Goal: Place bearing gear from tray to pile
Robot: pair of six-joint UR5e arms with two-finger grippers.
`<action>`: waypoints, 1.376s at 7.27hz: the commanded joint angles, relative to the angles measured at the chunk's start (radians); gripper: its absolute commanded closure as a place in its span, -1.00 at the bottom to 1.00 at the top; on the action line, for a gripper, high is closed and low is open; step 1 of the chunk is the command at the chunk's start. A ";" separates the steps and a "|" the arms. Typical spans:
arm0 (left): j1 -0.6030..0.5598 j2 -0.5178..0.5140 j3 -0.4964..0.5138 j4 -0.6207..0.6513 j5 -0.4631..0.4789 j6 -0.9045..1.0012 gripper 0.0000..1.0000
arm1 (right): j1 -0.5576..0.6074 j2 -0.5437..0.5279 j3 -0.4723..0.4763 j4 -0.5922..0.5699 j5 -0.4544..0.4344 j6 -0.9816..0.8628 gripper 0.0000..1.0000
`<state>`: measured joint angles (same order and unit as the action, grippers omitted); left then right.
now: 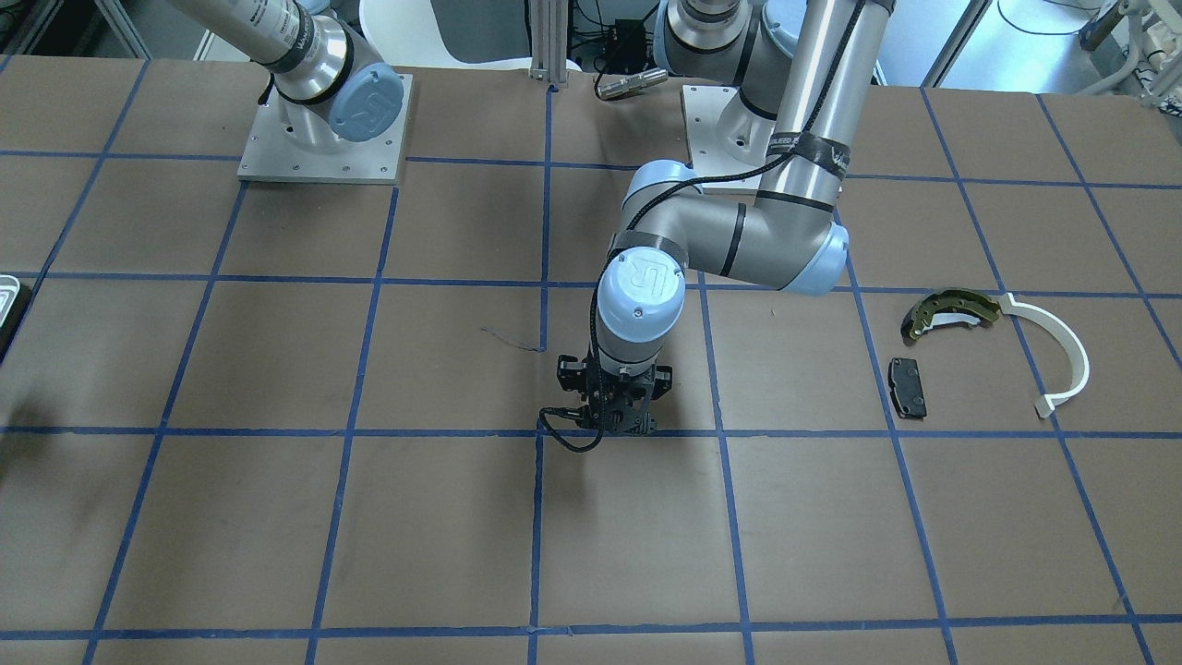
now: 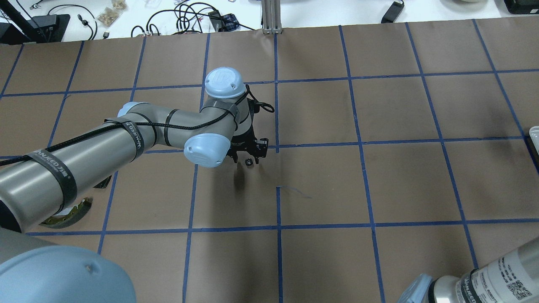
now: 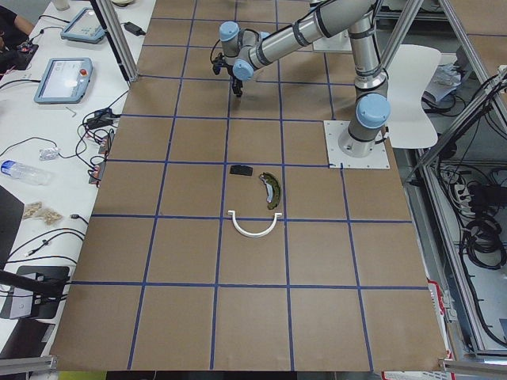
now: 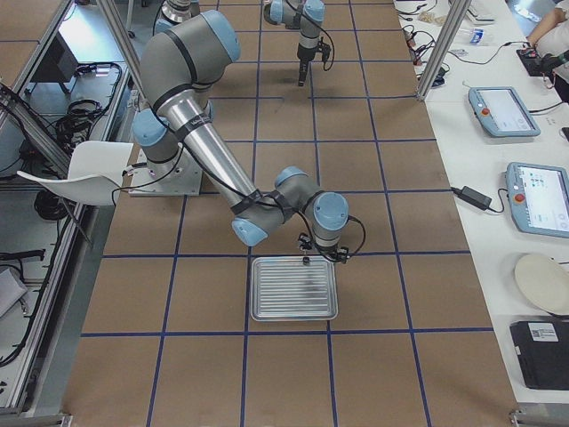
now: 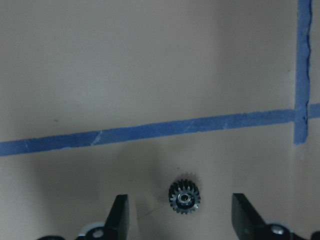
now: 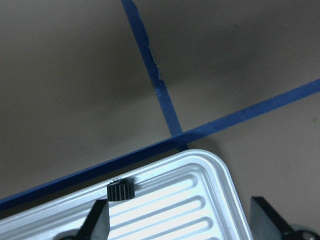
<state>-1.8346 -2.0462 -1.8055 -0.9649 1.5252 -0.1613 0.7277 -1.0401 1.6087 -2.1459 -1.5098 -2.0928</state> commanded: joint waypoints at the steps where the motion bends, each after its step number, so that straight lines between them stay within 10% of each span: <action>1: 0.000 -0.011 0.003 0.009 0.001 -0.006 -0.35 | -0.005 0.005 0.045 -0.012 0.010 -0.098 -1.00; 3: -0.003 -0.011 0.002 0.015 0.000 -0.006 0.96 | -0.021 0.003 0.066 -0.018 -0.001 -0.190 -1.00; 6: 0.011 0.032 0.032 -0.012 0.003 0.000 1.00 | -0.024 0.008 0.068 -0.012 -0.043 -0.179 -0.84; 10: 0.269 0.087 0.380 -0.570 0.154 0.244 1.00 | -0.024 0.008 0.091 -0.015 -0.086 -0.178 0.04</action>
<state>-1.6673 -1.9677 -1.5249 -1.3799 1.5935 -0.0442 0.7040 -1.0327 1.6840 -2.1609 -1.5935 -2.2755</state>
